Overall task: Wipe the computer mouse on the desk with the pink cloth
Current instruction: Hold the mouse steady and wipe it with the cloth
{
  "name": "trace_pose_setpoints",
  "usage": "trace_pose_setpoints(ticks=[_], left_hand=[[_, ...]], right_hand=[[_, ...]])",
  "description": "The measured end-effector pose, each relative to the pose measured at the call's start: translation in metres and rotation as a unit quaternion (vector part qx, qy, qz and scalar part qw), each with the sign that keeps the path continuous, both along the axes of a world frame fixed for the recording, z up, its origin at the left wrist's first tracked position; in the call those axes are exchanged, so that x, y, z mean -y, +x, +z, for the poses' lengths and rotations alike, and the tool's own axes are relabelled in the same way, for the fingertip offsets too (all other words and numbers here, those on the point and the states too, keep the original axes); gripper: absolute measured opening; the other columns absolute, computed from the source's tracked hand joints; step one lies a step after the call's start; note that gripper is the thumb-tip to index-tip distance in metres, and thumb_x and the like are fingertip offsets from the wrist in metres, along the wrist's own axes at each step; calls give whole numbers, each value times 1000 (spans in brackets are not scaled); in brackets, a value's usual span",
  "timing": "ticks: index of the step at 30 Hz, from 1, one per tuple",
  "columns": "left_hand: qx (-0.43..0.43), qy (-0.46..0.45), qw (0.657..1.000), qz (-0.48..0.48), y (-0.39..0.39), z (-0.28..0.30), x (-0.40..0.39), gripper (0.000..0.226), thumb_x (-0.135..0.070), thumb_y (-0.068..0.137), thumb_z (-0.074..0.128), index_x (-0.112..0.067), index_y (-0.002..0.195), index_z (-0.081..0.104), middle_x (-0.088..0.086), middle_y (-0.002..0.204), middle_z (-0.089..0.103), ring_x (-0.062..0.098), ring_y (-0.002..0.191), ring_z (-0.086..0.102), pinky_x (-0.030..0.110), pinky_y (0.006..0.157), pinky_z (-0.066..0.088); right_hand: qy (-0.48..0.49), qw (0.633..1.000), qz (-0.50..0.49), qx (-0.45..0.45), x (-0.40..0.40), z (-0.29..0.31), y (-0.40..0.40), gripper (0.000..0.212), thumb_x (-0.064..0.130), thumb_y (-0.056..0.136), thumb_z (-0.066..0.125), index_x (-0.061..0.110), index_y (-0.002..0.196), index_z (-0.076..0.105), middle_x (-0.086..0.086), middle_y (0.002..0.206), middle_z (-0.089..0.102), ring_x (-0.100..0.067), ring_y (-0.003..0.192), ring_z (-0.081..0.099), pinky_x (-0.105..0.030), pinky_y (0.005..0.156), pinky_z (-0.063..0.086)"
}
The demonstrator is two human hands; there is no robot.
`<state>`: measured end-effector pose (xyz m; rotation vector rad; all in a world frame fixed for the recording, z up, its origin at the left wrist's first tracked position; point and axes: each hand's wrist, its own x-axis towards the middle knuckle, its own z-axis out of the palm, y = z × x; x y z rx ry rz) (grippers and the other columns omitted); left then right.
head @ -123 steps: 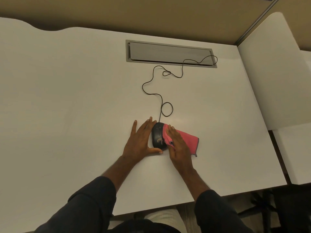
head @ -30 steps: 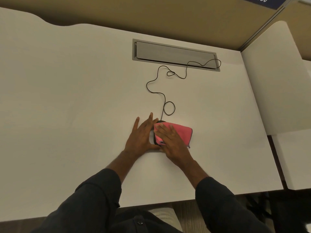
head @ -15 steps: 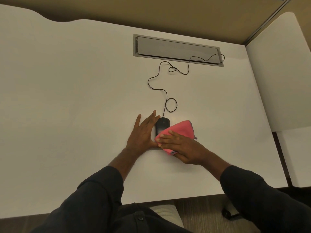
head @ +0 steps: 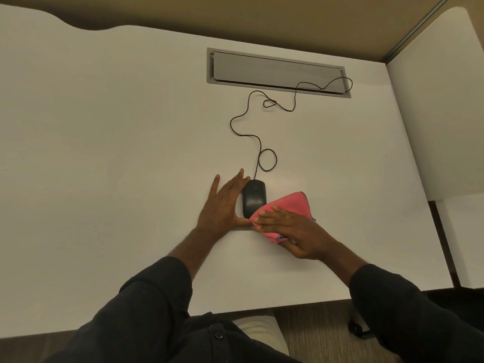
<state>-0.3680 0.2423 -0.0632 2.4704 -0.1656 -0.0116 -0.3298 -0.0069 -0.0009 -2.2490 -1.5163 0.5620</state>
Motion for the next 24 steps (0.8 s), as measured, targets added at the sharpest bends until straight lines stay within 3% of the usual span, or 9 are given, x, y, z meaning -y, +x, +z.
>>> trace_pose_setpoints(ticks=[7,9,11,14,16,18,20,24], left_hand=[[-7,13,1000,-15,0,4,-3,128,-92,60,53,-14,157,22,5,166,20,18,149,30,52,124,0],[-17,14,1000,-13,1,5,-3,130,-89,57,59,-15,158,21,4,166,18,16,149,28,49,124,-5],[-18,10,1000,-9,1,5,-2,132,-84,55,69,-16,158,22,1,166,17,14,149,27,47,124,-6],[-21,9,1000,-7,0,7,-3,133,-81,55,73,-18,158,19,-2,166,16,11,149,25,48,124,-5],[-27,7,1000,-6,0,8,-2,132,-82,56,73,-19,158,19,-3,166,15,11,149,25,49,124,-4],[-31,4,999,-7,0,9,-2,131,-82,56,72,-21,158,17,-2,167,16,11,150,24,49,124,-4],[-30,-1,999,-11,-1,9,-3,132,-83,57,71,-23,158,12,-2,166,20,11,150,25,49,124,-4],[-27,-4,1000,-12,-1,8,-3,134,-84,57,70,-22,159,8,1,165,23,13,149,27,51,124,-2]], right_hand=[[-27,999,-27,27,22,-7,-8,49,28,100,41,16,147,40,0,154,36,-13,146,24,-37,119,22],[-10,995,-84,47,29,-10,-12,49,22,99,48,15,147,40,-1,153,36,-13,144,26,-39,117,28],[43,975,-215,19,28,-9,-14,49,12,98,52,13,145,43,-3,151,41,-13,142,33,-42,115,34],[204,881,-412,-111,15,-1,-14,38,9,100,52,11,138,52,-2,141,55,-14,134,47,-40,109,42],[280,818,-467,-185,-1,8,-21,33,19,103,47,24,134,58,7,136,59,-12,131,50,-27,106,42],[301,774,-507,-230,-18,15,-32,32,23,102,46,39,128,57,22,130,60,-3,126,53,-14,100,42],[298,740,-540,-267,-35,13,-43,29,29,100,47,39,126,55,28,124,62,1,120,56,-13,97,44],[332,624,-615,-349,-52,3,-52,34,41,96,46,30,126,57,17,119,66,-10,112,63,-21,88,52]])
